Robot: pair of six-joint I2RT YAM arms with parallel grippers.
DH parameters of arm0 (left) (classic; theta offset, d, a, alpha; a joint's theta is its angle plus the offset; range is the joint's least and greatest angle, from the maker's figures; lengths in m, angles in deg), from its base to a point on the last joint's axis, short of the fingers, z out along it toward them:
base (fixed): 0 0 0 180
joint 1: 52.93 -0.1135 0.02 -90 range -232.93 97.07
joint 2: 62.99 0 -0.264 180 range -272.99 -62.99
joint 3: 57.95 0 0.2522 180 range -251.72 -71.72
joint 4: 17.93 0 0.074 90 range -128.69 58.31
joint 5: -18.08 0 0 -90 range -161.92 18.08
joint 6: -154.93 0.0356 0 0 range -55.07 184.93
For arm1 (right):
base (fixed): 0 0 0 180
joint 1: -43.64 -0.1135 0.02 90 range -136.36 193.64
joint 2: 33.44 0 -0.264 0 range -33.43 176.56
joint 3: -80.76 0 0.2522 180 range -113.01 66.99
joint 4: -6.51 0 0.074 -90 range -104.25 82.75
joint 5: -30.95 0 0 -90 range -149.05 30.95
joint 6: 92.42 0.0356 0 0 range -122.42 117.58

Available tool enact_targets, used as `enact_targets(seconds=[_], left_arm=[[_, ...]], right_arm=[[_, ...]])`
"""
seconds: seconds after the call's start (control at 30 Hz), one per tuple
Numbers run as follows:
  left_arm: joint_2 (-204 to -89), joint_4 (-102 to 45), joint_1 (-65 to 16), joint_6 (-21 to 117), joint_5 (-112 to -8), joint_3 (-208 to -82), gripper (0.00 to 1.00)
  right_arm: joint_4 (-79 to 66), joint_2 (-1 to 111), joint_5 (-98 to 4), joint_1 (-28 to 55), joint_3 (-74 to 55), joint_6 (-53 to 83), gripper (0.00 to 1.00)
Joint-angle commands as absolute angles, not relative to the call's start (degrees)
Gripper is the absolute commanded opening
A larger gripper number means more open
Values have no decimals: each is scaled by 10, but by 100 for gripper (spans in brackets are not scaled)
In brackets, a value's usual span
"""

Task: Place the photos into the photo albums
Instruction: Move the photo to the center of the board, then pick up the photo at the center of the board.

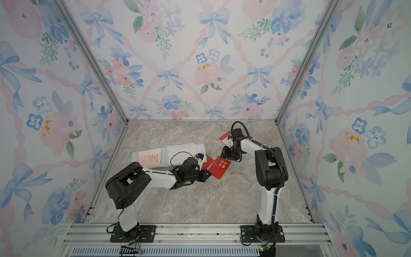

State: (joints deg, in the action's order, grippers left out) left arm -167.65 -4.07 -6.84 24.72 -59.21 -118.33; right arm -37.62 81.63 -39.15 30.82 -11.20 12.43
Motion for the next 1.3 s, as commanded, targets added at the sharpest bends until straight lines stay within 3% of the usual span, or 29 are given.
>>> enact_targets(seconds=[0.0, 0.27, 0.47, 0.9, 1.27], left_arm=[[-1650, -39, -77, 241, -614, -1164, 8], [-1633, -39, -85, 235, -617, -1138, 8], [-1602, -39, -108, 218, -635, -1095, 8], [-1479, -64, -143, 171, -673, -977, 9], [-1475, -207, -109, 137, -659, -992, 9]], right_arm=[[-414, 801, -397, 307, -59, 112, 52], [-404, 720, -406, 235, 54, 154, 52], [-372, 698, -356, 150, 71, 208, 52], [-375, 668, -297, 223, 68, 180, 52], [-446, 709, -290, 197, 19, 75, 52]])
